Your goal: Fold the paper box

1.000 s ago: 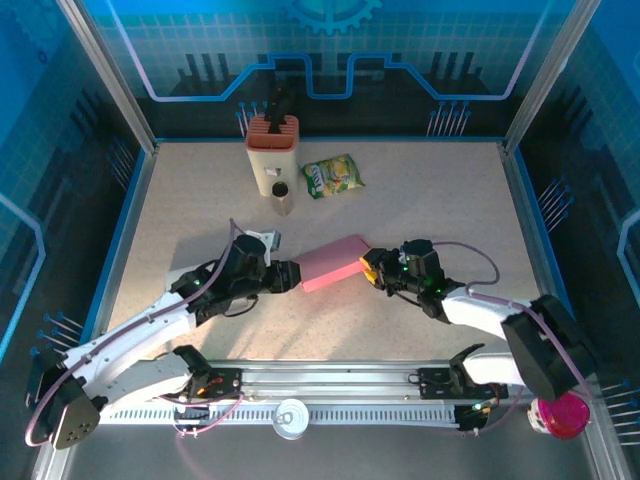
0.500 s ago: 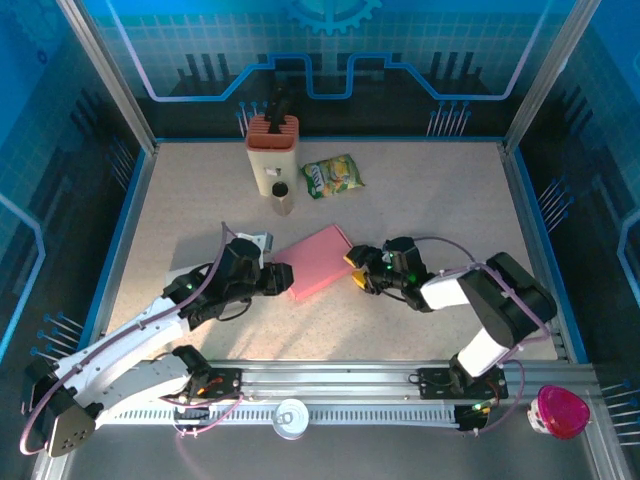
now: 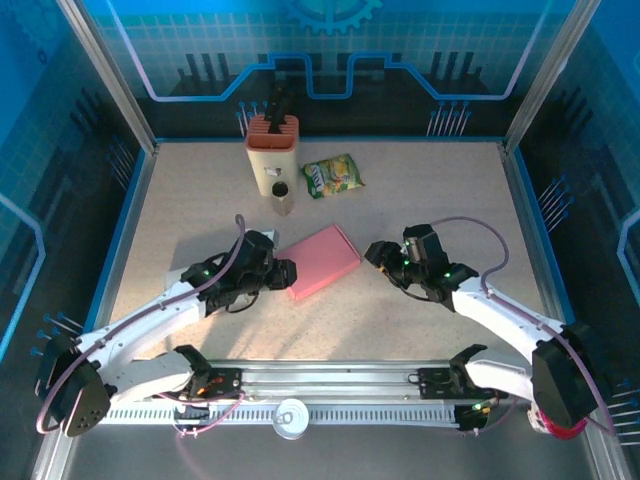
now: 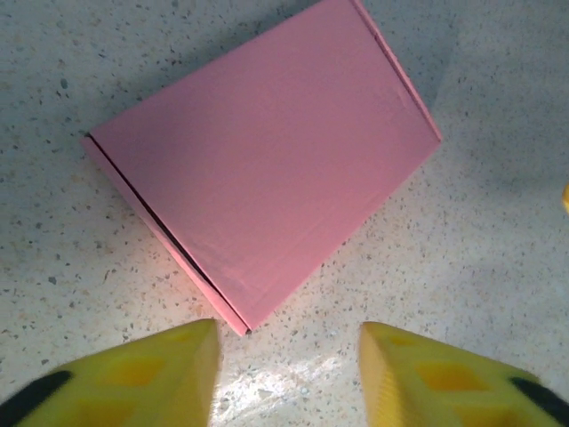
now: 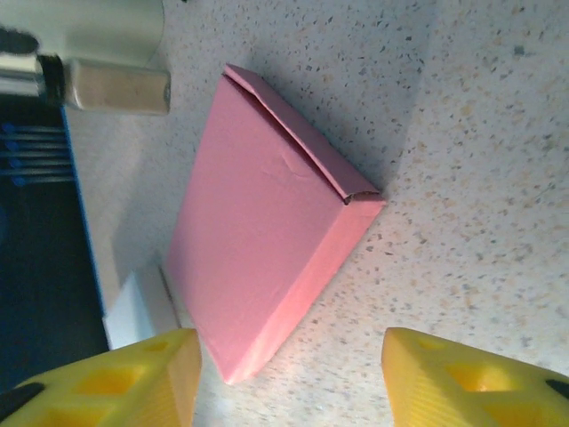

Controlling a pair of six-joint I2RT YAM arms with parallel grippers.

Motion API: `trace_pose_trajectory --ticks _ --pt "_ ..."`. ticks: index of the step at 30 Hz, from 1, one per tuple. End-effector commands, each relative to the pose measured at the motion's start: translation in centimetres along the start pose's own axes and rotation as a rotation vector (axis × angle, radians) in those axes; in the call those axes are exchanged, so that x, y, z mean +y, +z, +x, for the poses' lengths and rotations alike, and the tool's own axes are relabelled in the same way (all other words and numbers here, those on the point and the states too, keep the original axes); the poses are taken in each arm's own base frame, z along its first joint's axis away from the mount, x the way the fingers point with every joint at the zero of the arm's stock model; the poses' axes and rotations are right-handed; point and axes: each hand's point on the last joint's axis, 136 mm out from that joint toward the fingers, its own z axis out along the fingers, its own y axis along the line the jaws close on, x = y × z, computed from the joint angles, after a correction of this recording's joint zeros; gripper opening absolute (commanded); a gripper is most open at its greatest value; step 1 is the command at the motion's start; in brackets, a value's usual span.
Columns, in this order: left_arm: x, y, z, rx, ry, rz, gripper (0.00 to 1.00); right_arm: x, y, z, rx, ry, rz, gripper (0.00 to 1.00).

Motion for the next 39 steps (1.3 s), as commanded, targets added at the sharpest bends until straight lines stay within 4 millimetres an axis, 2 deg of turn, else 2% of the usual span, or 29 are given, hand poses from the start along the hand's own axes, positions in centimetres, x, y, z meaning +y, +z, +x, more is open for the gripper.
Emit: trace_pose_trajectory --ticks 1,2,3,4,5,10,12,14,17,19,22,24,27,30,34,36,39 --pt "0.1 -1.2 -2.0 -0.100 -0.025 0.023 0.57 1.6 -0.9 -1.3 -0.031 -0.243 0.010 0.74" --pt "0.4 -1.6 -2.2 -0.114 -0.053 0.044 0.64 1.8 -1.1 -1.8 -0.035 -0.286 -0.001 0.92" --pt "0.6 -2.0 -2.4 -0.132 -0.077 0.066 0.77 2.0 -1.4 -2.1 -0.040 -0.318 -0.015 1.00" --pt "1.0 -2.5 -2.6 -0.150 -0.093 0.081 0.93 1.9 -1.8 -2.5 -0.055 -0.341 -0.014 1.00" --pt "1.4 -3.0 -2.9 -0.171 -0.104 0.091 0.99 1.8 -2.6 -2.9 -0.081 -0.376 -0.005 1.00" --pt "4.7 -5.0 -4.3 -0.294 -0.063 0.003 0.99 -0.3 -8.1 -6.6 -0.362 -0.493 0.165 1.00" --pt "6.5 -5.8 -5.0 -0.357 -0.022 -0.088 0.99 -2.3 -10.7 -8.6 -0.513 -0.465 0.294 1.00" --pt "9.5 -7.5 -6.2 -0.465 -0.084 -0.234 0.99 -4.3 -12.8 -10.3 -0.638 -0.463 0.401 1.00" --pt "14.6 -10.7 -6.9 -0.661 -0.263 -0.487 0.99 -6.5 -14.0 -12.1 -0.740 -0.487 0.457 1.00" --pt "16.2 -11.6 -7.4 -0.732 -0.244 -0.587 0.99 -8.4 -14.2 -12.9 -0.790 -0.479 0.498 1.00" --pt "16.1 -11.1 -8.8 -0.774 -0.074 -0.614 0.99 -10.6 -14.8 -13.7 -0.798 -0.502 0.627 1.00" --pt "16.8 -10.6 -9.1 -0.764 -0.011 -0.656 0.99 -11.1 -14.4 -14.3 -0.807 -0.559 0.660 1.00" --pt "17.5 -7.9 -9.6 -0.730 0.118 -0.637 0.99 -11.7 -12.8 -15.0 -0.841 -0.653 0.674 1.00" --pt "18.7 -6.0 -10.0 -0.761 0.136 -0.608 0.99 -12.6 -11.5 -15.6 -0.862 -0.721 0.702 1.00" --pt "20.4 -3.7 -10.2 -0.754 0.150 -0.607 0.99 -12.0 -10.1 -16.4 -0.852 -0.769 0.672 1.00" --pt "20.2 -2.4 -11.1 -0.713 0.180 -0.588 0.99 -11.3 -9.3 -16.9 -0.854 -0.796 0.651 1.00" --pt "19.7 -1.7 -12.6 -0.769 0.208 -0.558 0.99 -9.6 -8.4 -17.4 -0.929 -0.840 0.541 1.00"
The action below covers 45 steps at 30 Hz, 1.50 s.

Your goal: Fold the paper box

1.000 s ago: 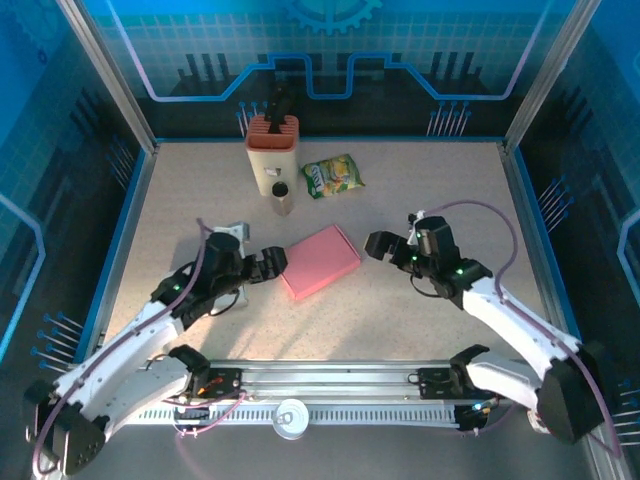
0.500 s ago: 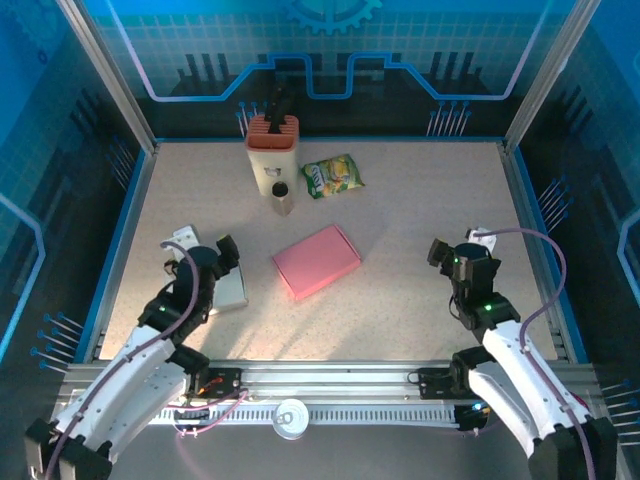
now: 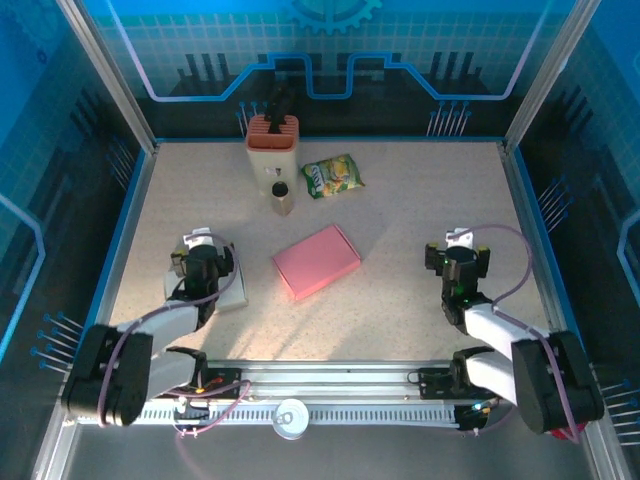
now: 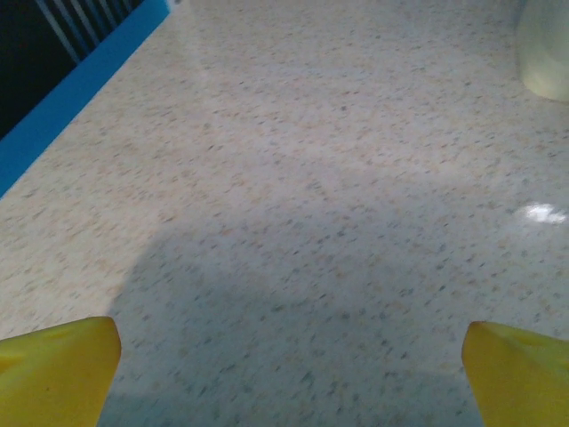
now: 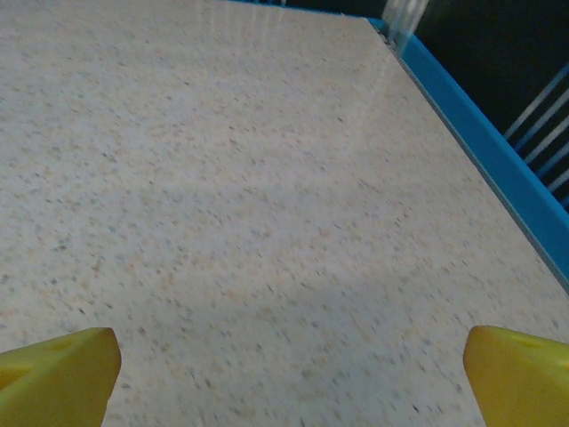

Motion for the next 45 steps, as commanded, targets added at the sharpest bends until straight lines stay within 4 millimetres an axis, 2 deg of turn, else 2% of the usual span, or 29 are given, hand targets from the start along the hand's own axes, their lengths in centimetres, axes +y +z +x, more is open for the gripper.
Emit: trace_pose_trajectory --ticks 1,5,7,9,14,16,19,26,31,35,38,45 --pt "-1.7 0.6 -5.9 -0.228 -0.039 0.083 0.99 0.6 0.2 -5.5 -0.274 0.069 -0.056 1.00" --pt "-2.1 1.8 -6.2 -0.205 -0.066 0.109 0.99 2.0 1.3 -4.2 -0.272 0.113 -0.118 1.00" --pt "-2.1 2.3 -5.6 -0.234 -0.115 0.128 0.99 2.5 0.7 -4.9 -0.358 0.095 -0.137 1.00" --pt "-2.5 2.2 -5.2 -0.285 -0.108 0.167 0.99 3.3 0.3 -4.6 -0.345 0.068 -0.170 1.00" --pt "-2.9 2.4 -4.5 -0.311 -0.098 0.192 0.99 3.3 0.5 -4.6 -0.353 0.067 -0.176 1.00" --pt "-3.0 2.7 -4.0 -0.256 -0.103 0.193 0.99 3.9 0.5 -4.6 -0.358 0.049 -0.203 1.00" --pt "-3.0 3.3 -4.2 -0.243 -0.097 0.181 0.99 5.4 1.7 -4.1 -0.328 0.002 -0.236 1.00" --pt "-3.2 3.7 -4.3 -0.222 -0.094 0.178 0.99 6.0 3.3 -4.4 -0.239 -0.038 -0.197 1.00" --pt "-3.3 3.8 -4.3 -0.214 -0.090 0.178 0.99 4.9 5.4 -4.0 -0.126 0.027 -0.201 1.00" --pt "-3.5 4.0 -4.4 -0.206 -0.083 0.185 0.99 4.9 5.4 -4.1 -0.131 0.025 -0.205 1.00" --pt "-4.2 5.0 -4.4 -0.148 -0.058 0.197 0.99 5.3 5.1 -4.1 -0.143 0.006 -0.203 1.00" --pt "-4.2 4.9 -4.4 -0.151 -0.058 0.204 0.99 5.5 4.7 -4.1 -0.165 -0.005 -0.203 1.00"
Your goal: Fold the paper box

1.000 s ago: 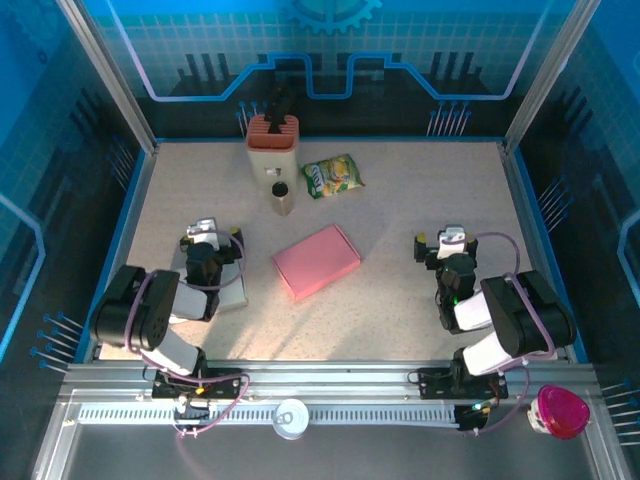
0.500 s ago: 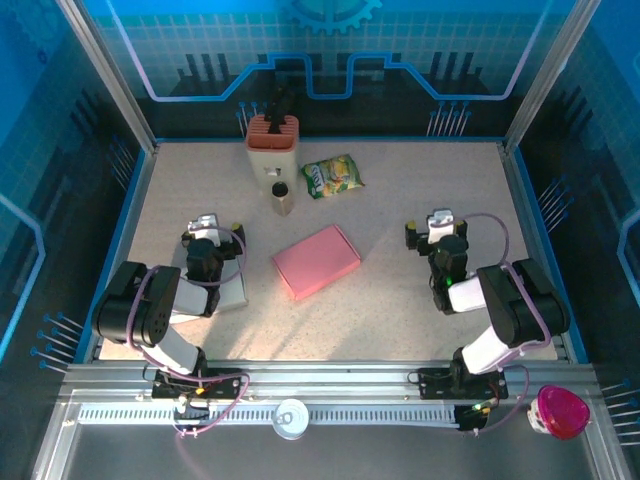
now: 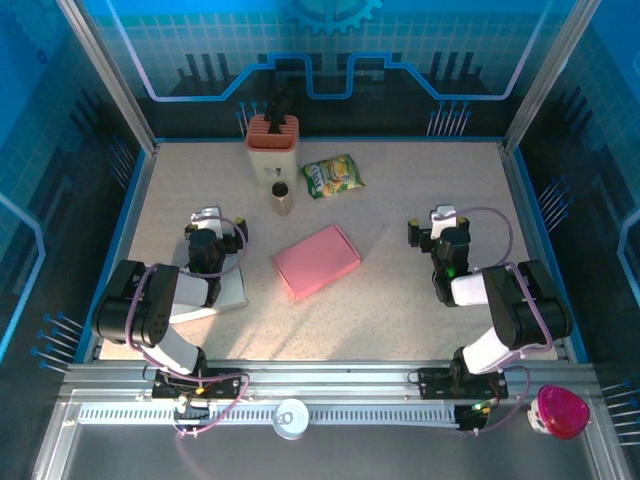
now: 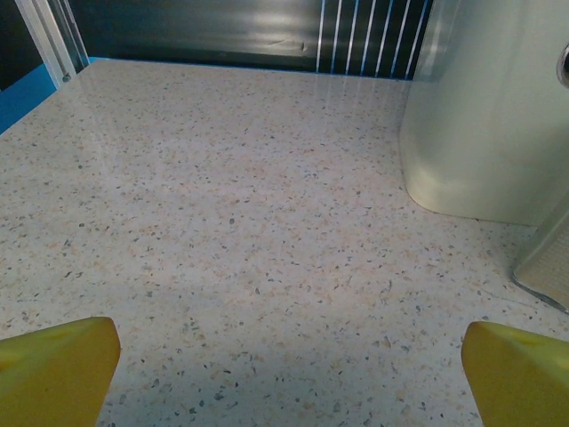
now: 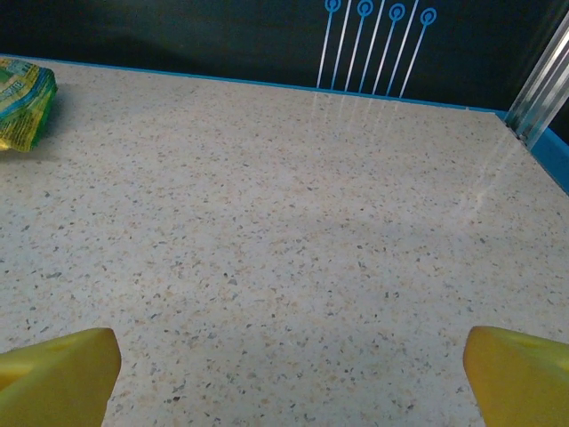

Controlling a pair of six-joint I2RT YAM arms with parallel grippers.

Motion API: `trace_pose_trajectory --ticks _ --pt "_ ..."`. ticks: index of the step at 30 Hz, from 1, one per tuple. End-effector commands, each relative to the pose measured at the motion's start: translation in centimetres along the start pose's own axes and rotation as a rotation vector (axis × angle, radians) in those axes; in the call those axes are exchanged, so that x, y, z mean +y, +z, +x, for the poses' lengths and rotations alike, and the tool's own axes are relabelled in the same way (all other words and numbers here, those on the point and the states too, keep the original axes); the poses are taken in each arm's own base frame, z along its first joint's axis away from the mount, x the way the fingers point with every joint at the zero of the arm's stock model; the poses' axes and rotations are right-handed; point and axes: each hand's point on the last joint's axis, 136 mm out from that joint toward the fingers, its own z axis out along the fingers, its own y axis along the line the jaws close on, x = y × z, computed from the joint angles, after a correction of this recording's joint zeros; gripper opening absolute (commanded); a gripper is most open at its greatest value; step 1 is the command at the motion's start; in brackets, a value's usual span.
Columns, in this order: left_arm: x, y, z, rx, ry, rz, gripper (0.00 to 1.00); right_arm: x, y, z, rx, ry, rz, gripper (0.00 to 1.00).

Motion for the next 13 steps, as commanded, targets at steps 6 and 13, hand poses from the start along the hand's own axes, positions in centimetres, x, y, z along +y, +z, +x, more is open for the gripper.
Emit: trace_pose_trajectory --ticks 6,13 --pt "-0.07 0.16 -0.79 -0.008 0.003 0.014 0.99 0.02 -0.22 -0.54 -0.022 -0.009 0.008 1.00" --pt "-0.06 0.15 -0.72 -0.006 0.004 0.014 0.99 -0.40 -0.30 -0.49 -0.023 0.005 0.023 1.00"
